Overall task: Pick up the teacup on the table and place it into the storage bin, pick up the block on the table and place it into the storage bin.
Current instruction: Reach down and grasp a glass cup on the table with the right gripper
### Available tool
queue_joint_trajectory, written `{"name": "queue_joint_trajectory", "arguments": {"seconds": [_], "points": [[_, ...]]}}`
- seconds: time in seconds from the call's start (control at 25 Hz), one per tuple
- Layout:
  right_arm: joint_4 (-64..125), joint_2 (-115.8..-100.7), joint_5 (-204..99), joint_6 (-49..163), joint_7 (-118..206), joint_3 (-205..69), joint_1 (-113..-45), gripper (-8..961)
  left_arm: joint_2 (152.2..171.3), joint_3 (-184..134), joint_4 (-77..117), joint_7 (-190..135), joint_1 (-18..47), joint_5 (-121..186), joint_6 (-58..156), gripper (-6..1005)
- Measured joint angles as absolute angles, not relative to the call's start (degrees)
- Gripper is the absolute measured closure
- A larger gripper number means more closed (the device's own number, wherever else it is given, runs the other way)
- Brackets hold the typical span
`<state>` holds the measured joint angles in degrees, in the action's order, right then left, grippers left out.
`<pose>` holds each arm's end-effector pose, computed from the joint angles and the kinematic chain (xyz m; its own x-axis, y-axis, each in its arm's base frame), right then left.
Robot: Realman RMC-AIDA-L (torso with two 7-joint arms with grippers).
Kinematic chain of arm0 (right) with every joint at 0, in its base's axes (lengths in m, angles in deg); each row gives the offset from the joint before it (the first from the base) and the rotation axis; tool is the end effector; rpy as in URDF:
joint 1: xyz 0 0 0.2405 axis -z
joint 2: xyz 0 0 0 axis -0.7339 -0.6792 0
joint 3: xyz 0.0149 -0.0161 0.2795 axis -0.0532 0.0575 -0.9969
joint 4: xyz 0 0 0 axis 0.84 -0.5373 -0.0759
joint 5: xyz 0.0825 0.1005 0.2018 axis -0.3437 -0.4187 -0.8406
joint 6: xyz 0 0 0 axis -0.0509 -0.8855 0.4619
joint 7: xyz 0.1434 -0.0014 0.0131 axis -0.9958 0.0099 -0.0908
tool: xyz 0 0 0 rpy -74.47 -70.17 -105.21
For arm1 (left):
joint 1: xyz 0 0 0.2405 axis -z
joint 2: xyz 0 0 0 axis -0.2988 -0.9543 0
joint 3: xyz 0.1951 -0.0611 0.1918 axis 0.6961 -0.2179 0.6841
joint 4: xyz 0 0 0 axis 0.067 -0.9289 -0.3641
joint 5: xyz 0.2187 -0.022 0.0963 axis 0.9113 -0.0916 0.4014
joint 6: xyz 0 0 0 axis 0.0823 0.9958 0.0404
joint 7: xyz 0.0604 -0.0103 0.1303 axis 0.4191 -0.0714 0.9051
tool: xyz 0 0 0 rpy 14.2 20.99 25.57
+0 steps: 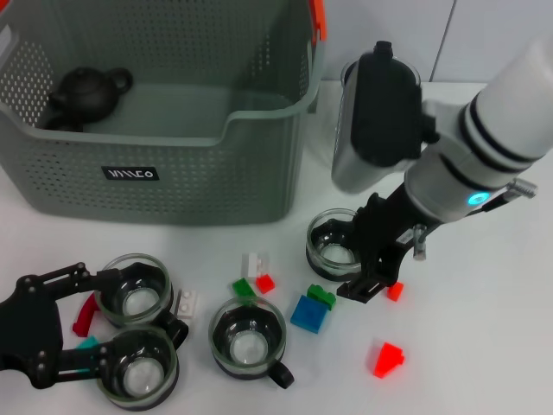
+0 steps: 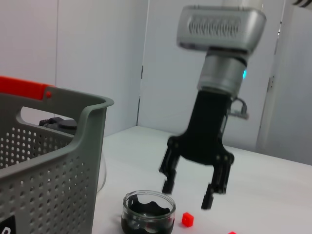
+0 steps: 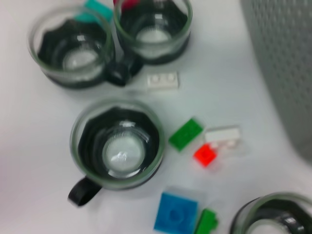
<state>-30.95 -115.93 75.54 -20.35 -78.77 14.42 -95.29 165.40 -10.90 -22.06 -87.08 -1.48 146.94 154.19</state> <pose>0.1203 0.4003 -0.0834 0.9030 -0.1231 0.4115 -0.0850 -0.9903 -0.1098 -0.3750 0.2363 0.0453 0.8084 0.2062 0.5513 0.3750 -0.9024 -0.2123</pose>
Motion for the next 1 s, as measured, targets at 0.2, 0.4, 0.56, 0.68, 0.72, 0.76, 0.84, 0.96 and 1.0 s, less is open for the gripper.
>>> {"name": "queue_joint_trajectory", "arguments": {"seconds": [0.2, 0.4, 0.56, 0.68, 0.72, 0.76, 0.84, 0.96, 1.0], "points": [[-26.77, -116.09, 76.32, -14.03, -78.97, 18.31, -95.31, 338, 165.40, -10.93, -21.99, -87.08, -1.41, 146.94, 154.11, 161], [-23.81, -116.16, 76.39, -10.04, -79.28, 19.46, -95.30, 413, 165.41, -10.97, -21.94, -87.08, -1.48, 147.04, 154.08, 161], [-21.31, -116.24, 76.18, -9.05, -79.20, 19.57, -95.69, 433, 165.48, -10.97, -21.88, -87.08, -1.51, 146.92, 154.08, 162], [-21.34, -116.22, 75.16, -9.35, -78.79, 19.59, -95.50, 459, 165.49, -10.97, -21.87, -87.09, -1.41, 146.91, 154.09, 162], [-21.40, -116.16, 74.75, -9.49, -78.77, 19.55, -95.44, 467, 165.49, -10.97, -21.85, -87.10, -1.36, 146.91, 154.09, 162], [-21.42, -116.10, 74.46, -9.57, -78.75, 19.45, -95.39, 476, 165.49, -10.97, -21.83, -87.10, -1.32, 146.93, 154.09, 162], [-21.42, -115.98, 74.20, -9.63, -78.70, 19.13, -95.33, 493, 165.49, -10.97, -21.77, -87.11, -1.23, 147.03, 154.09, 162], [-21.45, -115.91, 74.18, -10.09, -78.68, 18.73, -95.31, 518, 165.49, -10.96, -21.75, -87.12, -1.18, 147.10, 154.08, 162], [-21.48, -115.88, 74.18, -10.49, -78.68, 18.42, -95.37, 593, 165.49, -10.97, -21.75, -87.12, -1.18, 147.11, 154.07, 162]]}}
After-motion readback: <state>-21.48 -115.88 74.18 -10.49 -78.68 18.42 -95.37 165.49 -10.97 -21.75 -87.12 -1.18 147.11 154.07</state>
